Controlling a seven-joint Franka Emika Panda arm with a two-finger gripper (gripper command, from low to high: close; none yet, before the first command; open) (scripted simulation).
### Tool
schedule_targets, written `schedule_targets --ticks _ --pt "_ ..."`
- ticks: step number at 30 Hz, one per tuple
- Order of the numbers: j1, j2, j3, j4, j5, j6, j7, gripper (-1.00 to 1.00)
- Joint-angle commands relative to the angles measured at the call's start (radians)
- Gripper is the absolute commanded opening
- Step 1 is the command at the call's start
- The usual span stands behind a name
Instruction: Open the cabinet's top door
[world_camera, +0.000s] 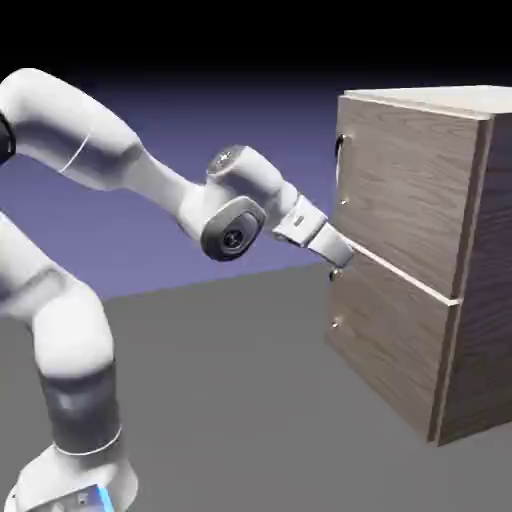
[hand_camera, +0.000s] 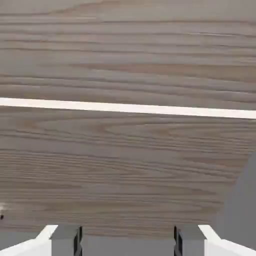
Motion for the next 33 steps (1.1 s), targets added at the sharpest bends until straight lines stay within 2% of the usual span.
schedule_targets --ticks 1,33 --pt "-0.017 -0.009 0.02 0.011 0.044 0.0 0.021 0.0" --pt "-0.566 -0.293 0.665 0.356 1.435 0.013 0.691 0.0"
